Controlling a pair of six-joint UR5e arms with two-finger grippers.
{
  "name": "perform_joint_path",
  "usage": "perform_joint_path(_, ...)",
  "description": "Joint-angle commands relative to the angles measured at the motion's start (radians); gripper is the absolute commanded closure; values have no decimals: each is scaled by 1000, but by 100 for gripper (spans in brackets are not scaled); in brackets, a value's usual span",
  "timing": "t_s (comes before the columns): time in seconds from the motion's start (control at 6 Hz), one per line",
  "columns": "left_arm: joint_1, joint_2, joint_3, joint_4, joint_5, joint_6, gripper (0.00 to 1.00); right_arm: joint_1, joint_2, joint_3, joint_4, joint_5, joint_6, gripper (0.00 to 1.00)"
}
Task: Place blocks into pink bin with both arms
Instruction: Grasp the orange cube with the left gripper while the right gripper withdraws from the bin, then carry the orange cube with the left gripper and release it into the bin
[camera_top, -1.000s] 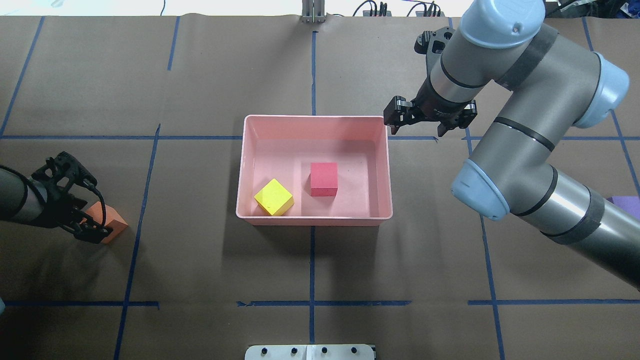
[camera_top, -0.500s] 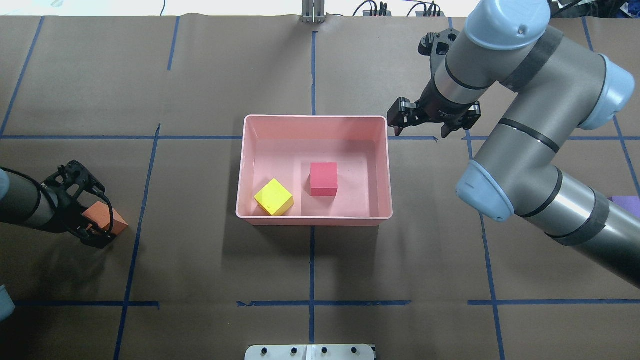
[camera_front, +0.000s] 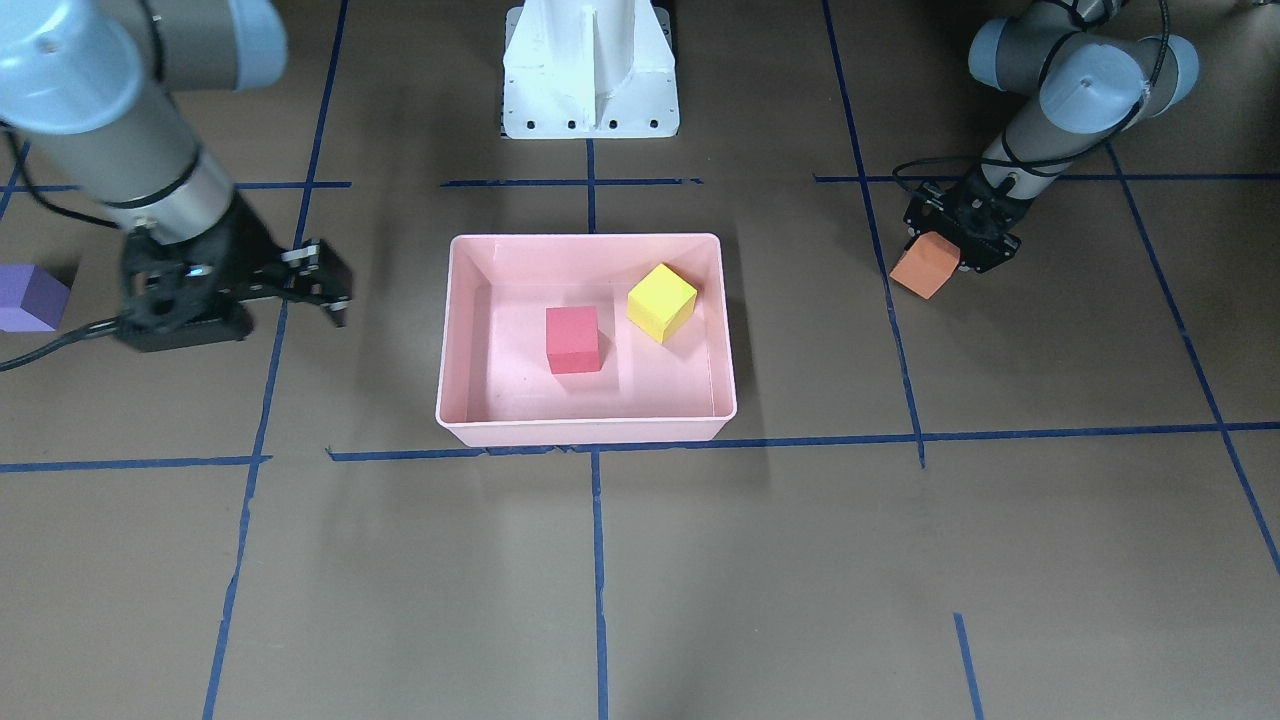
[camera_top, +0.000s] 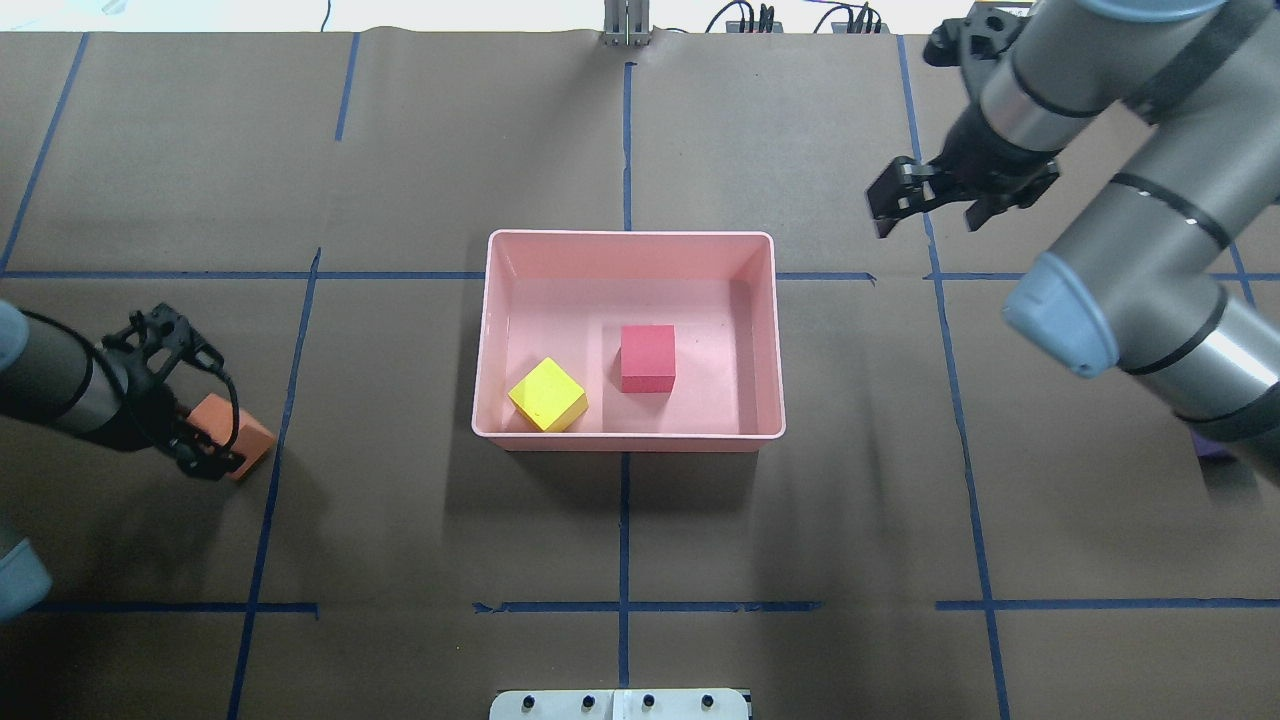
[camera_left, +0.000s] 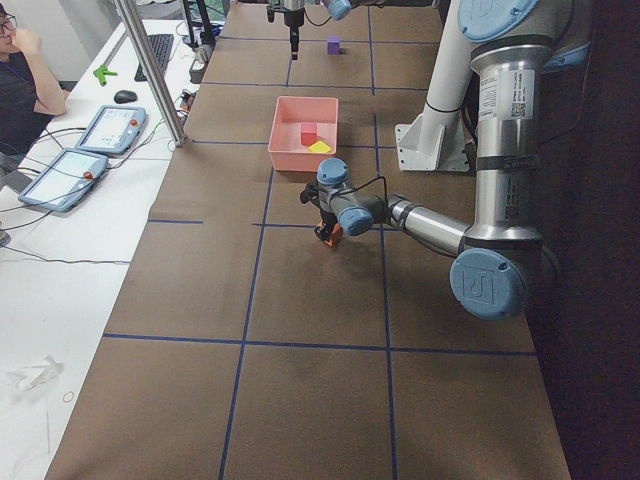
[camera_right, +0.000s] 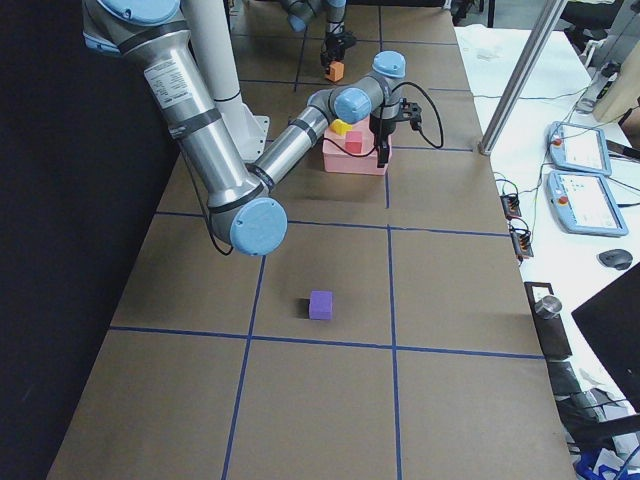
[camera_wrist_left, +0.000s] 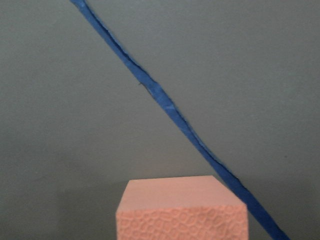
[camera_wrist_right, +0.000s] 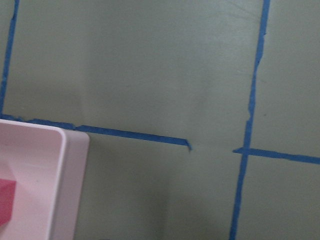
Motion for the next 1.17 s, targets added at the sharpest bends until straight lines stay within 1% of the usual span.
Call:
perform_joint_path(0.0, -51, -205, -5, 214, 7, -27, 54, 135, -147, -13, 5, 73, -313, 0)
perform_joint_path(0.17, -50, -346, -3, 343, 7, -106, 54, 187, -215, -12, 6, 85, -432, 0)
perform_joint_path(0.33, -44, -505, -5, 502, 7, -215, 54, 232, -284, -12, 6, 85, -539, 0)
perform_joint_path(0.5, -39, -631, -2, 616, 7, -312, 54, 273, -338, -12, 6, 88, -633, 0)
perform_joint_path(0.67, -32, -746, 41, 687, 8, -392, 52, 283, -379, -9, 14, 110, -661, 0)
perform_joint_path(0.83, -10, -828, 114, 700, 55, -479, 40, 283, -431, -9, 94, 111, -657, 0)
perform_joint_path(1.0, 32, -830, 122, 700, 117, -542, 0, 283, -487, -10, 164, 113, -651, 0)
